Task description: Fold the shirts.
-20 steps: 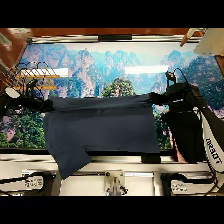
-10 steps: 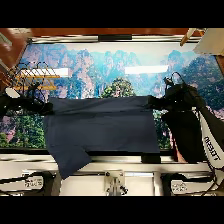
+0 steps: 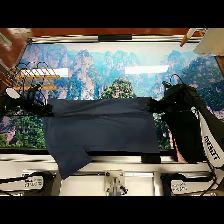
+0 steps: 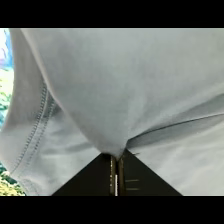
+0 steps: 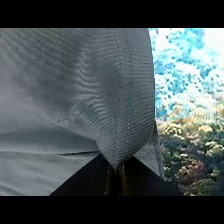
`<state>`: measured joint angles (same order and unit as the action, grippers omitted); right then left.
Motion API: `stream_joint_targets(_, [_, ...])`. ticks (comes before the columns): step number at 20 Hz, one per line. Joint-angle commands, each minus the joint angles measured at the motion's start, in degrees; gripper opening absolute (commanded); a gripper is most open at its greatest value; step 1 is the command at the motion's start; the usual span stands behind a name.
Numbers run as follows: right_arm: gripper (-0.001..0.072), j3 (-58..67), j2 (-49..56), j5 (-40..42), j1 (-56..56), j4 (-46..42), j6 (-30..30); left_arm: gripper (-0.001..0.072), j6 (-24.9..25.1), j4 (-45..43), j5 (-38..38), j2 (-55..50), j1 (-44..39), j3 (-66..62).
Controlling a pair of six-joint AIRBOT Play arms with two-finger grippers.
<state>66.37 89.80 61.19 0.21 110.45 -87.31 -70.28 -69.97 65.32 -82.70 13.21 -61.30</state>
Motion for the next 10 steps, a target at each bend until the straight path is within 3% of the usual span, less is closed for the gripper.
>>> stream_joint_targets(1, [0.0314,0.0,-0.04,1.27,-0.04,0.09,0.17,0.0135,-0.92,-0.04,-0.26,-0.39,0.02,0.0])
stream_joint_targets(2, [0.0452,0.15,-0.26,2.6,-0.04,0.15,0.09,0.0383,-0.94,0.04,0.79,-0.33,0.07,-0.09])
stream_joint_targets(3, [0.0462,0.52,-0.85,4.83,-0.11,-0.11,-0.68,0.0565,-0.9,-0.07,2.82,-0.31,0.17,-0.57])
stream_joint_targets(7, [0.0462,1.11,-7.28,15.54,-1.57,-5.2,-2.05,0.0581,-0.87,-0.11,15.82,1.55,3.37,-3.56])
stream_joint_targets(10, [0.0462,-1.07,-13.2,21.18,-2.4,-11.93,-3.19,0.0581,-0.83,0.55,19.93,8.33,8.81,3.32])
